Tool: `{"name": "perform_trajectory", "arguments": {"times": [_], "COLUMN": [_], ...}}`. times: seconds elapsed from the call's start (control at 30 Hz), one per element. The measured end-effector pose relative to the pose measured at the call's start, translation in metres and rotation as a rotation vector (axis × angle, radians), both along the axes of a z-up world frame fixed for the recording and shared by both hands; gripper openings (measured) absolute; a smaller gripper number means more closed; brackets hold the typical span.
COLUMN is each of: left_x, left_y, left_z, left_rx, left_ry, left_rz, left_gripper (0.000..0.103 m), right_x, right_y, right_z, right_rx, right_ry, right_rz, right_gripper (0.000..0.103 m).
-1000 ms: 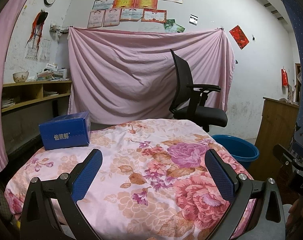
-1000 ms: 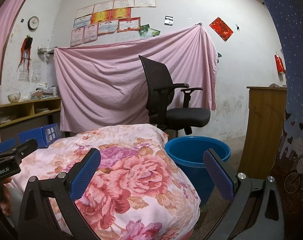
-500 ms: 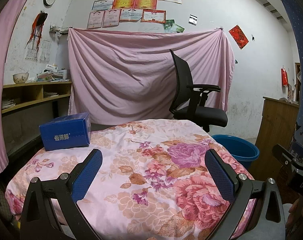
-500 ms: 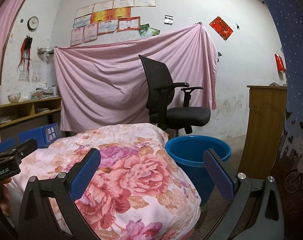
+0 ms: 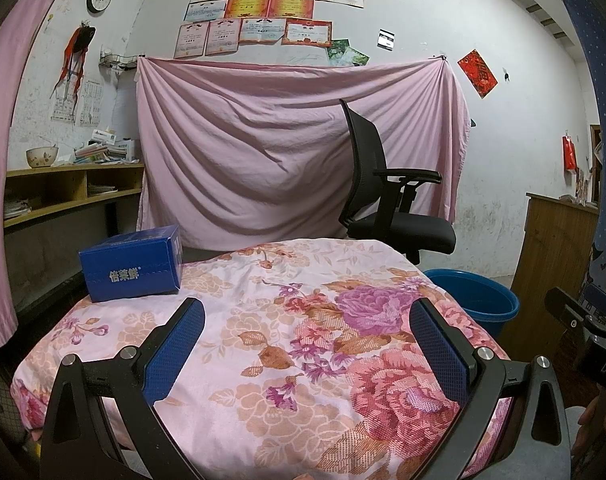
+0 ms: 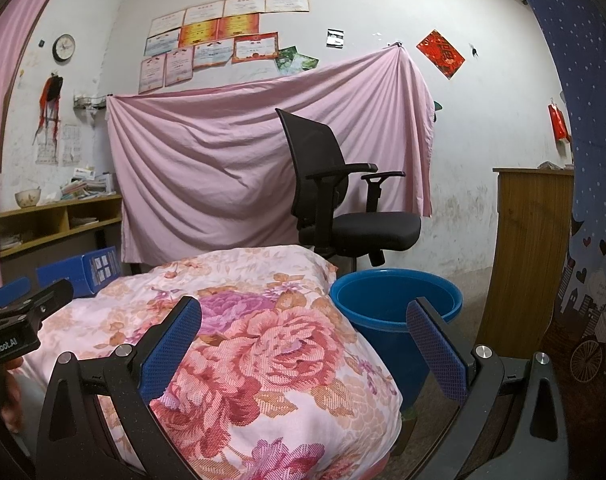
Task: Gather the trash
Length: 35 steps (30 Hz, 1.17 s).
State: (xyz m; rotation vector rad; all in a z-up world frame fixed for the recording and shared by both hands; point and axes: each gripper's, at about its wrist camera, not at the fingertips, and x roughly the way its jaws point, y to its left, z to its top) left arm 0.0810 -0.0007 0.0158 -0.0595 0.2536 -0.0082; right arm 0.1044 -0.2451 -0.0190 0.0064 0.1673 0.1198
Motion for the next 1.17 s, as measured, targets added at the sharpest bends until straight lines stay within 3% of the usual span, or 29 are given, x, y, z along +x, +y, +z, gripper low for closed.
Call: {"name": "perform_trajectory", "arguments": {"times": [1.17], "left_x": [0.010], "left_y": [0.012], "left_z": [-0.003], "left_rx": [0.037], "left_ry": [0.028], "left_rz": [0.041], "left_gripper": [0.100], "right_x": [-0.003], "right_y": [0.003], "right_z": [-0.003], "right_rx": [-0.001], "right_ry": [0.007], "right_rz": [0.002], "right_gripper": [0.103]}}
